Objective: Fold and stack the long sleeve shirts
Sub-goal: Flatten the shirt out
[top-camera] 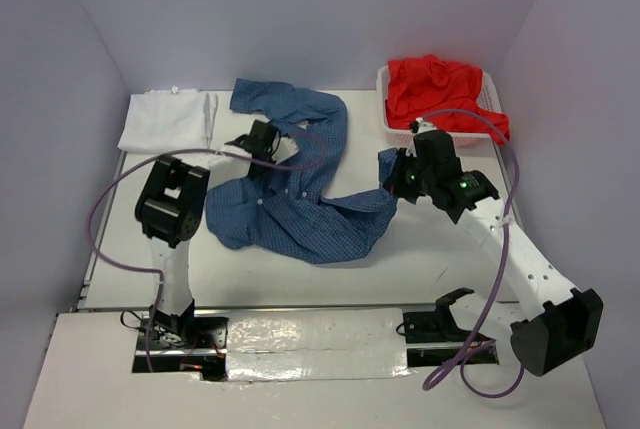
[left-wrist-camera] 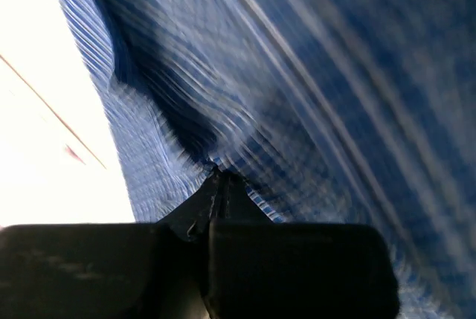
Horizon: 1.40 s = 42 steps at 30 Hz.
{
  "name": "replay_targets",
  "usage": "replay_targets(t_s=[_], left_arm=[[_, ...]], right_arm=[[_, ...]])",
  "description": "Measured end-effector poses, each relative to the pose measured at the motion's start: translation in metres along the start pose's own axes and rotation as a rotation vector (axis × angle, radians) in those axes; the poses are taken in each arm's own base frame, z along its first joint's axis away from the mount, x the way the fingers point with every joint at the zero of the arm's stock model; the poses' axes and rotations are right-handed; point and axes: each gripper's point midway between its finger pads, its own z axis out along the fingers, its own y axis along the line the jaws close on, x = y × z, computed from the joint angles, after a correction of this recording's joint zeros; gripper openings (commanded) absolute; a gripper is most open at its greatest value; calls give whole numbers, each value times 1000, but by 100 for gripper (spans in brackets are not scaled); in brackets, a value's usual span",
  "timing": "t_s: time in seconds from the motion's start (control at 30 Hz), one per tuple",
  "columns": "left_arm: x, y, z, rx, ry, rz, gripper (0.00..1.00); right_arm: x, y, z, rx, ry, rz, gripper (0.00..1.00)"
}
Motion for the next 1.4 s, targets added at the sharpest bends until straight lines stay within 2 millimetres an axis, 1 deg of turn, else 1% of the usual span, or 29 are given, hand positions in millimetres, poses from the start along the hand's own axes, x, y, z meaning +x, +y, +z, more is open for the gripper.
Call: replay_targets(t_s=[0.03,0.07,0.1,0.13,0.17,0.2,0.23,0.27,0.3,0.33,0.37,0.5,0.57,0.6,0.63,0.67,0.7,0.73,0.8,0.83,0.87,0.9,0.93,1.0,1.07,1.13,1.23,1.3,1.4], left_arm=[[-15,8,5,-6,-17,-6,0],[-37,19,11,-15,-51,-16,0],[-59,32,15,-27,-80,-25,3],[-88,53,18,-57,-133,-49,16],[-108,70,18,-82,-173,-71,28],[-129,90,14,-105,-214,-97,40],[-146,108,8,-134,-258,-116,52],[-159,123,-3,-152,-300,-130,75],[-167,133,-14,-156,-334,-131,87],[-173,141,-27,-159,-369,-147,99],[-176,146,-41,-154,-400,-152,99],[-158,138,-92,-67,-435,-177,99],[-151,135,-116,-4,-456,-207,97],[-144,135,-127,35,-465,-246,87],[-135,138,-135,61,-469,-291,80],[-119,141,-141,87,-462,-344,74],[-99,145,-144,105,-441,-399,69],[-75,148,-144,118,-412,-458,62],[-28,143,-136,142,-332,-565,62],[-2,134,-127,158,-277,-611,68],[19,116,-117,190,-214,-647,73],[36,102,-108,219,-163,-675,76],[49,79,-97,264,-104,-692,82],[65,38,-80,348,-8,-706,85],[73,10,-68,403,58,-714,86],[73,-3,-60,428,80,-718,87],[65,-5,-49,434,56,-759,87],[57,-4,-44,438,31,-778,88],[46,-9,-31,442,11,-785,88]], right_arm=[[3,3,-3,-24,3,-8,1],[6,8,-7,-54,11,-17,2],[10,14,-9,-85,23,-27,7],[12,20,-10,-118,37,-35,9],[15,26,-10,-148,53,-40,12],[19,31,-9,-181,77,-39,26],[23,35,-8,-204,100,-31,36],[25,37,-6,-225,123,-13,55],[26,37,-4,-239,142,19,63],[25,32,-1,-242,155,50,68],[23,23,2,-225,160,89,76],[18,-17,11,-81,164,156,81],[16,-27,9,-18,165,139,79],[11,-30,7,3,151,123,74],[6,-31,5,13,138,107,65],[0,-31,3,17,117,87,37],[-4,-30,3,15,99,63,28],[-7,-27,3,6,84,39,26],[-4,-15,5,-20,87,-13,40],[0,-8,9,-35,100,-45,50],[4,0,14,-51,124,-77,61],[7,6,22,-61,151,-96,64],[11,12,33,-72,187,-115,67],[18,15,58,-74,246,-135,69],[33,9,80,-49,312,-148,70],[50,3,96,-21,373,-170,71],[75,4,112,-4,454,-213,71],[86,6,118,-3,484,-237,71],[94,9,123,1,495,-261,71]])
